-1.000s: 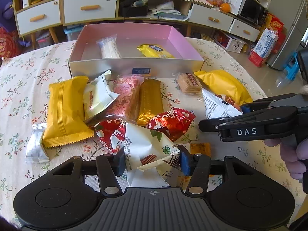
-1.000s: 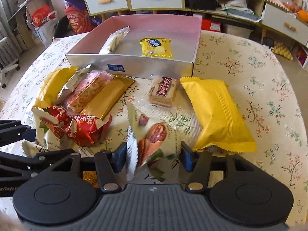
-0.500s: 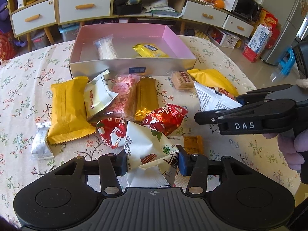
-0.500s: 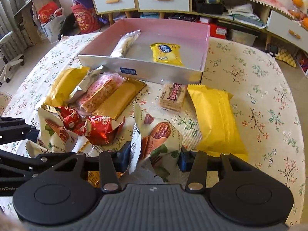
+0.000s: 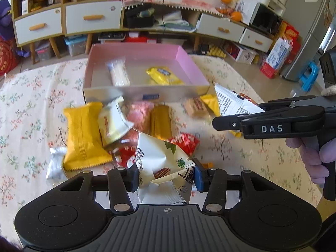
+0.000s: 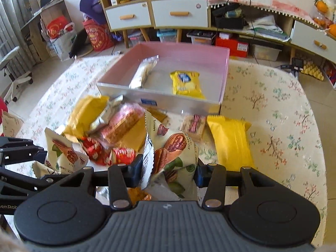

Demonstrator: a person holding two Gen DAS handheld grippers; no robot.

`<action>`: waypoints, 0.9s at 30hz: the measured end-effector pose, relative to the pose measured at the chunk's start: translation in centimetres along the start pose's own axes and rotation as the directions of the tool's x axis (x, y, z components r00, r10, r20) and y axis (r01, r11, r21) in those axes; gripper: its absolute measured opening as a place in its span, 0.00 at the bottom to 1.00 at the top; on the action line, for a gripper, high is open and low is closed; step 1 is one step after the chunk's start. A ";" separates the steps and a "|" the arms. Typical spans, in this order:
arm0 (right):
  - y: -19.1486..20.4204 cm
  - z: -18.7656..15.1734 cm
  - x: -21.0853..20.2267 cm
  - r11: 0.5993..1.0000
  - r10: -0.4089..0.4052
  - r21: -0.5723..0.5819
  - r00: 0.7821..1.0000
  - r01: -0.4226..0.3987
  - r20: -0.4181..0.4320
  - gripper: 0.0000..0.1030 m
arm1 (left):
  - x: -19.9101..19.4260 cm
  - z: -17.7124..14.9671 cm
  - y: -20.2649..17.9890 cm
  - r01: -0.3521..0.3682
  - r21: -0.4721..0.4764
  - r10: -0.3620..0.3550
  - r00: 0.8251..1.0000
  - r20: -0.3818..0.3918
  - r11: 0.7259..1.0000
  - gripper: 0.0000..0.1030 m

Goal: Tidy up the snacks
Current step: 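Grasp the white nut-print bag with the right tool while the left tool grasps a white packet, then lower both held packets into the pink box and open both tools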

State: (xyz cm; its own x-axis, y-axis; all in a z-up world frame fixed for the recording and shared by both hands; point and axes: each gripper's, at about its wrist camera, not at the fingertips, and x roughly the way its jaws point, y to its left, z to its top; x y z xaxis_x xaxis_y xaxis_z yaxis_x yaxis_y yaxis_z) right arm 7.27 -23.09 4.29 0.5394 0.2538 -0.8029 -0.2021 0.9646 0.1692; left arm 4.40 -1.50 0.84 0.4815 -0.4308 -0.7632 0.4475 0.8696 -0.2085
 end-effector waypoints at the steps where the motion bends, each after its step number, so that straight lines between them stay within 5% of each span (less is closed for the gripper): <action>1: 0.0 0.3 -0.1 1.000 0.002 0.004 1.000 -0.002 0.008 0.42 | -0.1 0.2 0.1 -0.002 -0.005 0.002 1.000 0.008 1.000 0.44; 16: -1.3 4.7 1.3 0.996 -0.019 0.094 0.997 0.012 0.072 0.42 | 1.3 5.1 3.6 -0.067 -0.096 0.077 0.991 0.105 0.993 0.44; 27: -1.8 8.1 3.6 0.994 -0.027 0.107 0.992 0.014 0.120 0.42 | 4.5 10.7 4.9 -0.143 -0.056 0.150 0.978 0.145 0.988 0.44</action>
State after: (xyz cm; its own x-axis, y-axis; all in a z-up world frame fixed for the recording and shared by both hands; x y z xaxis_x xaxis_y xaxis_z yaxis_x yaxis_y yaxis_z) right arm 16.21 -23.39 5.73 0.6388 0.2341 -0.7329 -0.1060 0.9703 0.2175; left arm 16.84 -1.81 2.95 0.6470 -0.3262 -0.6892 0.3311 0.9344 -0.1314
